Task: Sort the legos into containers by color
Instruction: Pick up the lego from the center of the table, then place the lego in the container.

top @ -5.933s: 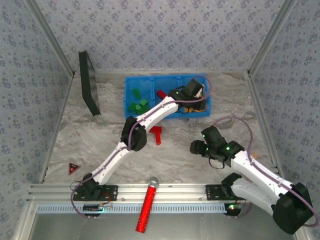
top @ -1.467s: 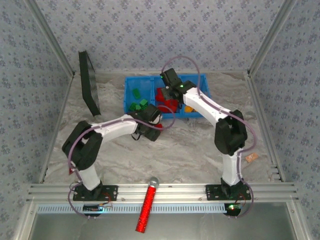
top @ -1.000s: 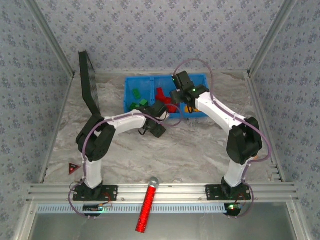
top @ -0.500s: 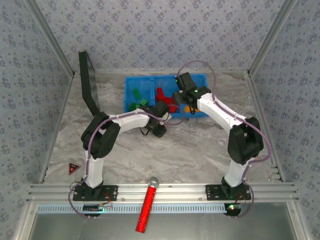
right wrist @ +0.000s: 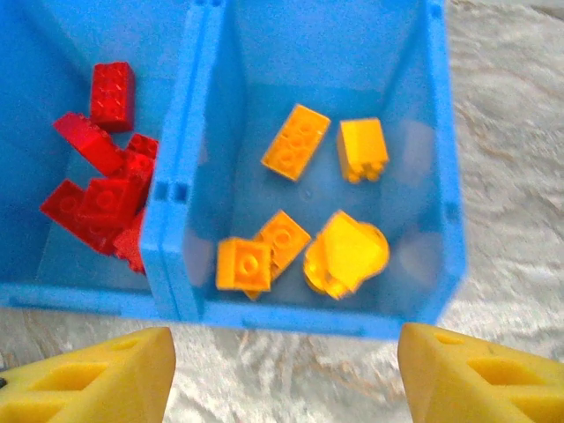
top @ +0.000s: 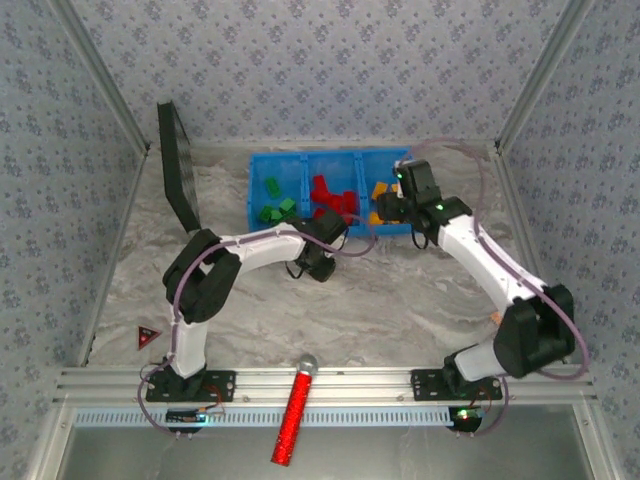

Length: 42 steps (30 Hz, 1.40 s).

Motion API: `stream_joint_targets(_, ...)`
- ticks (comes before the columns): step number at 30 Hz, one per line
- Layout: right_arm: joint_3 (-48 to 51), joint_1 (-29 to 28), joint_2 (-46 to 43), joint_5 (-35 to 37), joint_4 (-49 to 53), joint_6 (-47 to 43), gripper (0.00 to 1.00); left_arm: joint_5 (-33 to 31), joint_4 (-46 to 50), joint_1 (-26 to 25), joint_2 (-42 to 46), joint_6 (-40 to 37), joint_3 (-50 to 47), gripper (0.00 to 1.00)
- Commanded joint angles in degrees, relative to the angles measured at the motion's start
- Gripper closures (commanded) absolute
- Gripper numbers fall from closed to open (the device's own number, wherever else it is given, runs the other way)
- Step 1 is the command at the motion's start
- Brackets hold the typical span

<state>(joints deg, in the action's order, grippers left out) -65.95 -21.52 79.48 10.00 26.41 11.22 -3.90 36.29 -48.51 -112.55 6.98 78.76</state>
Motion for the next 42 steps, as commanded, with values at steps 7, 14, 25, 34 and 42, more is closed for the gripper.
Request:
stream_joint_targets(7,8.86,7.46,-10.24,-3.8,5.61,2.81,0.28,-2.58,1.02,4.33,1.37,2.5,18.74,0.75)
stream_joint_targets(14,7.44,11.48,-14.65,-4.37,7.77,1.03,0.25,-0.18,1.41,9.13,-7.65,4.81,33.5,0.76)
stream_joint_targets(25,7.6,15.06,-14.69,-7.31,7.38,-0.27,0.21,1.65,10.34,10.06,-23.8,4.39,55.61,0.74)
stream_joint_targets(34,7.4,15.89,-16.89,-8.18,9.13,-1.38,0.21,5.48,12.06,10.02,-33.44,8.15,65.88,0.7)
stream_joint_targets(42,7.36,16.94,-17.23,-9.64,9.45,-1.79,0.21,6.1,12.22,10.19,-36.83,9.97,68.52,0.61)
